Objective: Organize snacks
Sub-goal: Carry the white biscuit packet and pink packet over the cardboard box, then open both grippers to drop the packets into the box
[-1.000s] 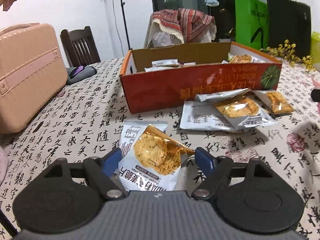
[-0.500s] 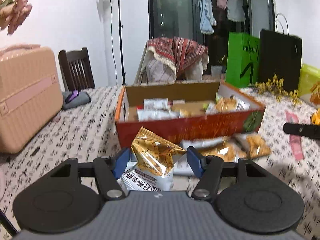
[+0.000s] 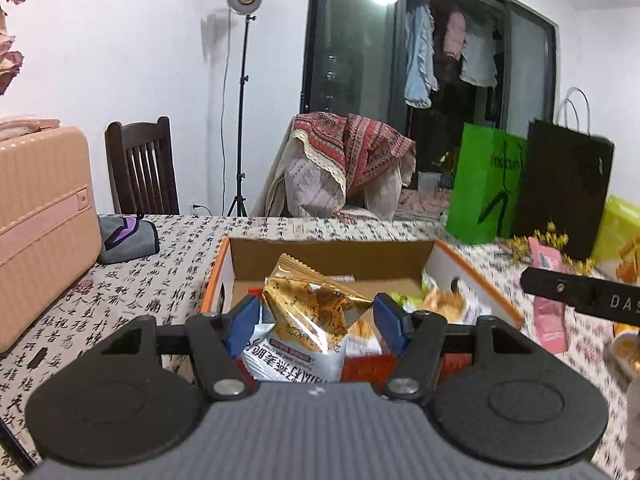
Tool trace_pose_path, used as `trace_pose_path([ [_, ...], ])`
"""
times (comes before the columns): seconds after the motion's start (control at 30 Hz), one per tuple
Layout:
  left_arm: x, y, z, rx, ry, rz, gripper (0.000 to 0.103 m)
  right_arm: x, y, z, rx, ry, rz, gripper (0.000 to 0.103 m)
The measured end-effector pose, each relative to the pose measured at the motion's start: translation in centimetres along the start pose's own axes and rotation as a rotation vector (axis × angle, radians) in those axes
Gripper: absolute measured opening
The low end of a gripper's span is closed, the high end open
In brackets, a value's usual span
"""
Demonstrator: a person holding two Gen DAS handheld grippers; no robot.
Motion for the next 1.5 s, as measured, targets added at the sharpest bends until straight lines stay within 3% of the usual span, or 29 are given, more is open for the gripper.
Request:
trace_pose_path([
  [0.4,5.8,2.4,3.3,-0.123,-0.027,0.062,0.064,8.4,3.2,2.9,0.016,0.056,-0.001,0.068],
  [0.7,9.4,5.2,1.0,-0.129,-0.023,0.140,0.064,12.6,3.6,0.8,-0.005,0.029,0.008,0.068],
  [0.97,10.3,5.2,0.0,-0.102,-0.015,0.147,0.065,14.0,3.6,-1.2,-0.036,0.091,0.030,0.068],
  [1.07,10.1,5.3,0.0,-0.127,-0.033,0.126,0.072,14.1,3.4,-1.4,-0.034,0.105,0.033,0.070],
  [1.17,9.6,5.5,0.1,-0.147,-0.054,0.116,0.085,13.9,2.9,-1.2,-0.010,0.103,0.036,0.091],
  [1.2,9.4,5.5,0.2,-0.148,-0.064,0.119,0.091,13.7,2.8,-1.2,-0.002,0.099,0.036,0.095],
  [1.23,9.2,5.5,0.2,-0.149,-0.074,0.130,0.103,13.6,2.7,-1.1,0.005,0.098,0.041,0.097],
  [1.27,9.0,5.6,0.3,-0.152,-0.087,0.140,0.103,13.6,2.6,-1.1,0.014,0.100,0.046,0.103],
  [1.5,8.5,5.5,0.6,-0.155,-0.106,0.149,0.103,13.3,2.4,-1.0,0.022,0.092,0.039,0.103],
])
Point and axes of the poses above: each gripper's, at about its wrist camera, not at the fingertips, and x roughly the way its jaws point, y to its left, z to its top, the point moved 7 cm from there along x, roughly the way its jaws point, and after that the axes turned 7 degrees about -z, right-handed, at the moved point
